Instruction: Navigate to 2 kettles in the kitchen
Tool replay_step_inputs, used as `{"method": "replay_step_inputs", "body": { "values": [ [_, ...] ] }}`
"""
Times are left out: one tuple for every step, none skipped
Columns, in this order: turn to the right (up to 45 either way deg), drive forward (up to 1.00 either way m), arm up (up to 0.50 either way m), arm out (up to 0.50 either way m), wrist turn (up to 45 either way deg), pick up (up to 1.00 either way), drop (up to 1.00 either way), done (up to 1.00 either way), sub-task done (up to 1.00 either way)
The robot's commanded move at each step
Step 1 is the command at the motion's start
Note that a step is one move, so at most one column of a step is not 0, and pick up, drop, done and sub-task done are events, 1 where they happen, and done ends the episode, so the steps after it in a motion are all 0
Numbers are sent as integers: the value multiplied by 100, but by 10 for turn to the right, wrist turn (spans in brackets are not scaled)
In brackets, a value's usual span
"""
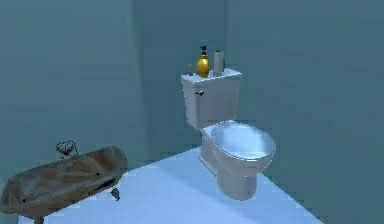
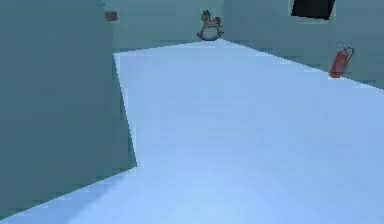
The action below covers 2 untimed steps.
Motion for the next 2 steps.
{"method": "replay_step_inputs", "body": {
  "values": [
    [450,0,0,0,0,0,0,0,0],
    [450,0,0,0,0,0,0,0,0]
  ]
}}
